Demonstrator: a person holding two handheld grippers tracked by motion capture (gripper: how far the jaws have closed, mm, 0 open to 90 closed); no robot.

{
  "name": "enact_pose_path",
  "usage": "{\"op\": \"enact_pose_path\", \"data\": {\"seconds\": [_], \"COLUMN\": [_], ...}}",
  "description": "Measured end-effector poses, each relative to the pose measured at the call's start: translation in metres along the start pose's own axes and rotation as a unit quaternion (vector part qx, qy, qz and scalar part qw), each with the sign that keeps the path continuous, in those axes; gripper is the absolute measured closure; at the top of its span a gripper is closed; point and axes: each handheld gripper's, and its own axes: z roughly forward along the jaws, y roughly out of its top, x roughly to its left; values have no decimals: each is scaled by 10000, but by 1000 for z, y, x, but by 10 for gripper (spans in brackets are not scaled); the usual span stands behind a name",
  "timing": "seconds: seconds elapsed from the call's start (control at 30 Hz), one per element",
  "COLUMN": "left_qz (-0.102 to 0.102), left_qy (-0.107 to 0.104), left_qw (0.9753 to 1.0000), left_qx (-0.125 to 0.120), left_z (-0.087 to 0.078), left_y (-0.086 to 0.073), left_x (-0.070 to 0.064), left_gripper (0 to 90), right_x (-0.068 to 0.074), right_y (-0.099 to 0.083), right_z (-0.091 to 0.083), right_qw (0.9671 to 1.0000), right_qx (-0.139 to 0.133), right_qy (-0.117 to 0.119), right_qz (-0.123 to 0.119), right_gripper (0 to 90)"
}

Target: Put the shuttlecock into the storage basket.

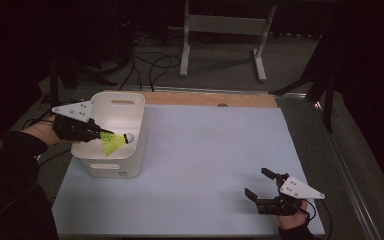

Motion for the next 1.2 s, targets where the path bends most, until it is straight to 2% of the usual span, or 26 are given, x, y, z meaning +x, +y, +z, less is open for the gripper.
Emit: {"op": "enact_pose_path", "data": {"seconds": [0.17, 0.4, 0.53, 0.67, 0.9, 0.97, 1.07, 1.2], "left_qz": [-112, -296, -392, -410, -572, -566, -645, -747], "left_qy": [-20, 20, 38, 5, -69, -57, -91, -85], "left_qw": [9998, 9993, 9990, 9988, 9974, 9970, 9961, 9955], "left_qx": [182, 233, 207, 282, 437, 521, 587, 568], "left_z": [7, 14, 18, 24, 35, 36, 35, 34], "left_y": [-10, -20, -24, -27, -31, -30, -27, -25], "left_x": [3, 6, 8, 10, 12, 12, 11, 10], "left_gripper": [892, 892, 891, 890, 880, 853, 766, 656], "right_x": [0, 0, 0, 0, 0, 0, 0, 0], "right_y": [0, 0, 0, -1, -1, -1, -1, 0], "right_z": [0, 0, 0, 1, 0, 0, 0, 0], "right_qw": [10000, 10000, 10000, 10000, 10000, 10000, 10000, 10000], "right_qx": [-5, 1, 11, 30, 28, 29, 32, 24], "right_qy": [-2, 7, 9, 13, 9, 16, 12, 16], "right_qz": [-10, -8, -11, -13, -16, -23, -23, -22], "right_gripper": [91, 92, 92, 92, 94, 94, 94, 94]}}
